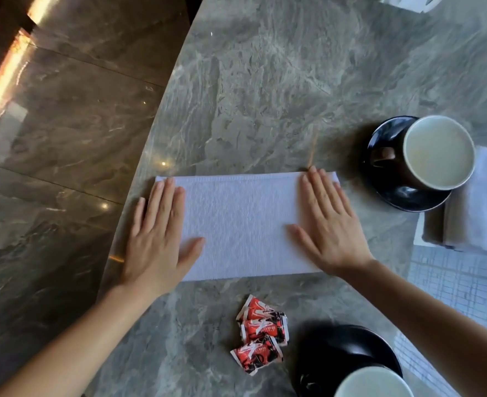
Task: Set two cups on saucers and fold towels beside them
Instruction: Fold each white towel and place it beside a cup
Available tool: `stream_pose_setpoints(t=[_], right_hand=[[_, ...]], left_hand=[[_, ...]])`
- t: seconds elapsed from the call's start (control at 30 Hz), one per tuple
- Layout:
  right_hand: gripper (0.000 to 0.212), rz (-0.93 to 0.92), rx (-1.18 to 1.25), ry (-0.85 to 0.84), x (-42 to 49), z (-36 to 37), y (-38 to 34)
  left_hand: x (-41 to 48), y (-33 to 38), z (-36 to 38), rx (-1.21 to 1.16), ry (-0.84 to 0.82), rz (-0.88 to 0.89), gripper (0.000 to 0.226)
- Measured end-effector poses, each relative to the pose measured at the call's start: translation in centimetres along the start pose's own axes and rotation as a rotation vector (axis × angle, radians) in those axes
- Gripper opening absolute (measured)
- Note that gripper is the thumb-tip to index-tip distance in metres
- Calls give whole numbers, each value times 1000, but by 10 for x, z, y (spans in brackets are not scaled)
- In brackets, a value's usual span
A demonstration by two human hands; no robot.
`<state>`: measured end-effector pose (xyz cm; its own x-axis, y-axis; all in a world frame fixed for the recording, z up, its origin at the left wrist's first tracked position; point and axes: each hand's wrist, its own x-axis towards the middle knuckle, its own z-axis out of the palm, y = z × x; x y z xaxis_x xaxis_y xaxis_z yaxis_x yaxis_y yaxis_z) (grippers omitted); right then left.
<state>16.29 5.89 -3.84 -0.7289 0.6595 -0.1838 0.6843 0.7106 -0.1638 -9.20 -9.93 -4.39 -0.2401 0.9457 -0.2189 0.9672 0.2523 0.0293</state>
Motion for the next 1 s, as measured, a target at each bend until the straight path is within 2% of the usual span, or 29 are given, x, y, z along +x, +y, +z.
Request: stream_pose_setpoints(t=[0.77, 0.87, 0.93, 1.0], right_hand=[[75, -20, 61, 65, -2, 6, 5], [68, 5, 301, 161, -5, 3, 8], [64, 75, 534, 232, -12, 4, 11], [61, 143, 660, 286, -20, 6, 11]], left_hand=[[-1, 2, 0, -116, 37, 13, 81], [-8, 12, -10, -212, 77, -7, 70], [-15, 30, -23, -324, 147, 69, 55], [-18, 59, -35, -485, 161, 139, 46]])
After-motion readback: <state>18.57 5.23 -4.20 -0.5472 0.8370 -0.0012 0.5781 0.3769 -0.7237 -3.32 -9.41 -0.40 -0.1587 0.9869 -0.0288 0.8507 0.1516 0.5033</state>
